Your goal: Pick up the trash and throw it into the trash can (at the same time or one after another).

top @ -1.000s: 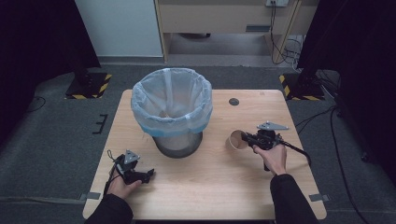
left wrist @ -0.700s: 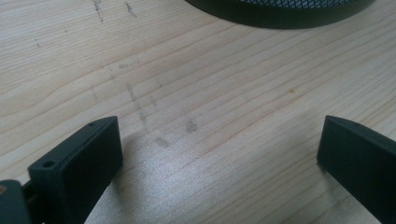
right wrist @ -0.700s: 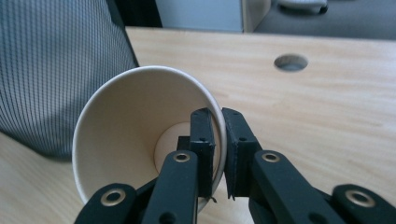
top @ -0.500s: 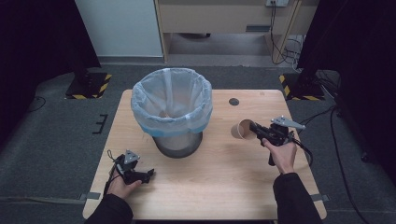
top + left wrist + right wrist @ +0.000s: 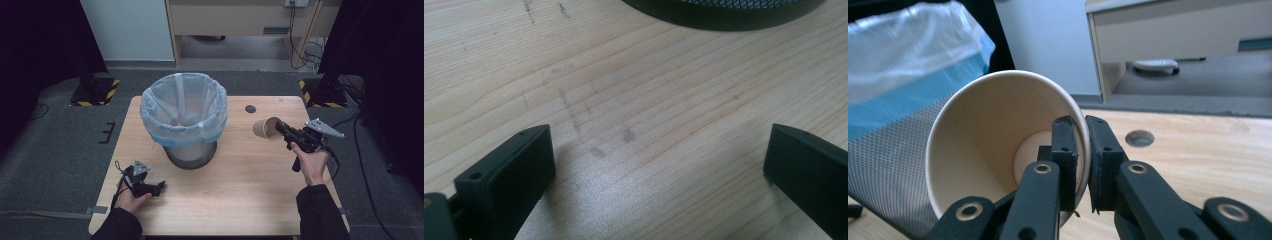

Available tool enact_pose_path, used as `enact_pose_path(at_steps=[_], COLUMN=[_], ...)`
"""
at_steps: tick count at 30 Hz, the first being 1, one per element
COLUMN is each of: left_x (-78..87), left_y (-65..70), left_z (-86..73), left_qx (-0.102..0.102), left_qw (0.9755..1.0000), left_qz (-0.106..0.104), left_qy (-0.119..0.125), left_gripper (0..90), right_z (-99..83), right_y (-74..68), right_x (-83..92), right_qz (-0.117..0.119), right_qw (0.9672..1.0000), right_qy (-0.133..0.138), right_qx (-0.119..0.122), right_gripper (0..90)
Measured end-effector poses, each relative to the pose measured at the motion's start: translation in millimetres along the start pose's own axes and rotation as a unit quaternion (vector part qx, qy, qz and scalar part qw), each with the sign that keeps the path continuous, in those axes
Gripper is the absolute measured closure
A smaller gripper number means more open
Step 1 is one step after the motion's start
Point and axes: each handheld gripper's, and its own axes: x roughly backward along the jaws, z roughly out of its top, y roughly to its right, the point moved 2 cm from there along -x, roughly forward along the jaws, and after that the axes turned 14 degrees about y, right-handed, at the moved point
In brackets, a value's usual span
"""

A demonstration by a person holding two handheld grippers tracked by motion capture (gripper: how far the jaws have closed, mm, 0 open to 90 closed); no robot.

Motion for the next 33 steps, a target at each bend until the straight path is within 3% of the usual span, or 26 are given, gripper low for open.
enact_pose_path(at_steps=[18, 33], left_x=[0.0, 0.0], left_y=[0.0, 0.0], left_z=[0.0, 0.0], left_qx=[0.000, 0.000], left_qw=[1.0000, 1.0000], left_qz=[0.000, 0.000], left_qy=[0.000, 0.000], left_gripper=[0.0, 0.0], right_z=[37.6, 70.1], right_y=[-12.9, -37.1], right_x=[10.9, 7.8], right_qz=[0.025, 0.061], right_qw=[0.9972, 0.9905], right_qy=[0.070, 0.122], right_qx=[-0.012, -0.017], right_gripper=[84.1, 84.2])
